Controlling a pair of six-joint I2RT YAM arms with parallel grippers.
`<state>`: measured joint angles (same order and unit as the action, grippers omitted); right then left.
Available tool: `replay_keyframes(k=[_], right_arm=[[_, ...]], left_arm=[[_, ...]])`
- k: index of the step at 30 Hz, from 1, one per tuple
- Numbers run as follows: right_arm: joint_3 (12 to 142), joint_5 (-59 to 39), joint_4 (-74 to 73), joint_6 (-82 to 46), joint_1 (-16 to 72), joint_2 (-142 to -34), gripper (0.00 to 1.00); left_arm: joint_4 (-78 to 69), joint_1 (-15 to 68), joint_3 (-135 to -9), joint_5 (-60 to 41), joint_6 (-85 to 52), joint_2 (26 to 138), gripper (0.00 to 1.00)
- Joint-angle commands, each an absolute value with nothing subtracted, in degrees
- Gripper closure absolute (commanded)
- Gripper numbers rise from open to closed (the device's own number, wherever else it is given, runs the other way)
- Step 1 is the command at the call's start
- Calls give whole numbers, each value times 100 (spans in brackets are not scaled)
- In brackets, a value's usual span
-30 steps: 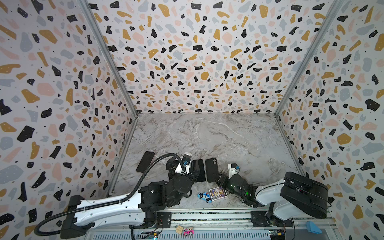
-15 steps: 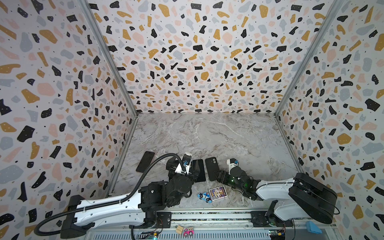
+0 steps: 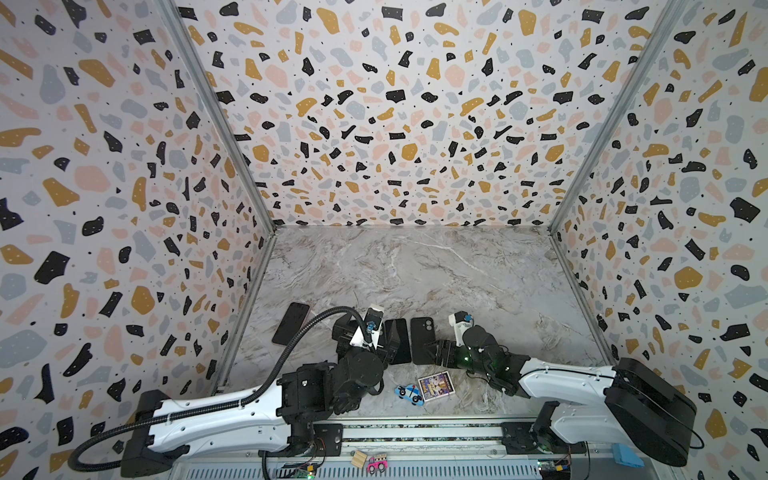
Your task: Take the phone out of the phone case
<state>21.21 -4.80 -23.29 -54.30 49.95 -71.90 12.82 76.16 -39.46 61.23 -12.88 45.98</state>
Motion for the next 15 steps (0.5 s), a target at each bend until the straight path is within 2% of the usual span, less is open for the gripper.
replay_keyframes(k=[1,8,15], right_arm=[[2379,-426,-1680,-4991,4834,-7117,30],[2780,-545,-1493,-4532,4579,-7516,33],[3059,-658,-1623,-4384,4562,-8146,44]], left_arm=[[1246,7576,-4140,6102,-1334,4553,0],[1333,7574,-4149,6026,-1524,4577,0],[1484,7559,-4125,5990,-1845,4548,0]])
